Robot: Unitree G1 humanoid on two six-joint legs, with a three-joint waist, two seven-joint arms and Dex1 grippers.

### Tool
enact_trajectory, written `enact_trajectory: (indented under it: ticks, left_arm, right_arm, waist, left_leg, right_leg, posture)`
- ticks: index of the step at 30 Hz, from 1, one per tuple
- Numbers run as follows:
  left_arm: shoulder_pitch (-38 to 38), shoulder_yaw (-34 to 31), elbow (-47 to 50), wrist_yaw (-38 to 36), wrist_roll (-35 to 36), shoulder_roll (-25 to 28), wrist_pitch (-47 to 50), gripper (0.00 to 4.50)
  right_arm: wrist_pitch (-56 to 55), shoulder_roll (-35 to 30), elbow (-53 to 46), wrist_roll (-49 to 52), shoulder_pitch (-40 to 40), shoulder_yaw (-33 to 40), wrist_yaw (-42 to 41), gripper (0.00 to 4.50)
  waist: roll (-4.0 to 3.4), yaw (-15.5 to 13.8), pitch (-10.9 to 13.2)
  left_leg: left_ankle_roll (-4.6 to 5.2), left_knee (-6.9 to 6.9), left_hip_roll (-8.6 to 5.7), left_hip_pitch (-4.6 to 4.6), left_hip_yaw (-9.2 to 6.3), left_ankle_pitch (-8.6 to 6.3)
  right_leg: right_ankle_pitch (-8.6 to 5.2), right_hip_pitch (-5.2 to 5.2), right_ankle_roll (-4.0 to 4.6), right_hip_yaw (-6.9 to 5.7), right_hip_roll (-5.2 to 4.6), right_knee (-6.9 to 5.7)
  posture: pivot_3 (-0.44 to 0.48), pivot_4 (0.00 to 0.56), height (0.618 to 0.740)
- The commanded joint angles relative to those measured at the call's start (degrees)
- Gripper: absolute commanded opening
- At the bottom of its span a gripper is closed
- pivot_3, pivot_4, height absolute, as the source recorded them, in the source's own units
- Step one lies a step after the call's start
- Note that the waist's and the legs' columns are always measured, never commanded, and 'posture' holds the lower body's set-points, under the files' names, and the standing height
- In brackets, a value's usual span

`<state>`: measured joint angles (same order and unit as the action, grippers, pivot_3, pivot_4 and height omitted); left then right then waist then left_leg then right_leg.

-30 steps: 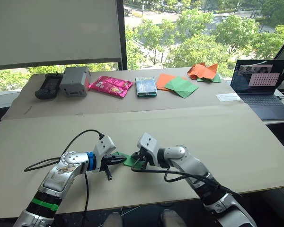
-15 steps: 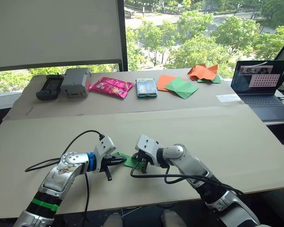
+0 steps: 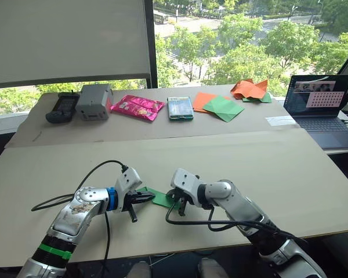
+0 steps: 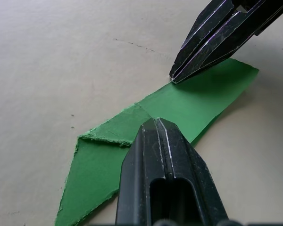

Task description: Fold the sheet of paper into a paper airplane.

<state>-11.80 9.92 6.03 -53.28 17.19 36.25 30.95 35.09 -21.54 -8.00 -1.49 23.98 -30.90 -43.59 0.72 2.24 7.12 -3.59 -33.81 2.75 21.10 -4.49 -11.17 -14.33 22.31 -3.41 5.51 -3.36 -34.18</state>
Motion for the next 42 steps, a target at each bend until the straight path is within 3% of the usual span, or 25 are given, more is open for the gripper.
enact_trajectory:
  ticks: [1,19,30,42]
  left_arm:
    - [1.0,0.5,-0.8,-0.2,-1.2,1.0,0.4,0.00]
    - [0.9,0.8,-0.9,-0.3,-1.2,0.8,0.4,0.00]
    - [1.1,0.8,-0.7,-0.6,-1.3,0.9,0.4,0.00]
    - [1.1,0.9,0.1,-0.6,-1.3,1.0,0.9,0.00]
  right_arm:
    - [3.3,-3.1,2.4,-1.5,-3.5,-1.3,-0.7,0.01]
    - [5.4,-11.5,-6.2,-0.4,-10.5,1.7,-1.2,0.01]
    - [6.5,-1.5,-18.8,14.6,-3.9,17.2,0.6,0.01]
    - [1.0,-1.8,-10.0,7.8,-5.1,3.7,1.5,0.01]
  waist:
    - [0.00,0.0,0.0]
    - [0.15,-0.9,0.0]
    - [0.17,-0.6,0.4]
    - [0.21,0.0,0.4]
  left_leg:
    - [-0.01,0.00,0.00,0.00,0.00,0.00]
    - [-0.14,-0.05,-0.05,0.01,0.02,-0.08]
    - [-0.13,-0.01,-0.04,0.31,0.02,-0.08]
    - [-0.12,0.02,-0.03,0.30,0.02,-0.07]
  right_leg:
    - [0.00,0.00,0.00,0.00,0.00,0.01]
    - [-0.06,0.02,0.00,-0.01,-0.11,0.15]
    - [-0.06,0.49,0.00,-0.01,-0.08,0.10]
    - [-0.05,0.45,0.00,0.01,-0.07,0.09]
  posture:
    - [0.000,0.150,0.721]
    - [0.000,0.150,0.721]
    - [0.000,0.150,0.721]
    - [0.000,0.150,0.721]
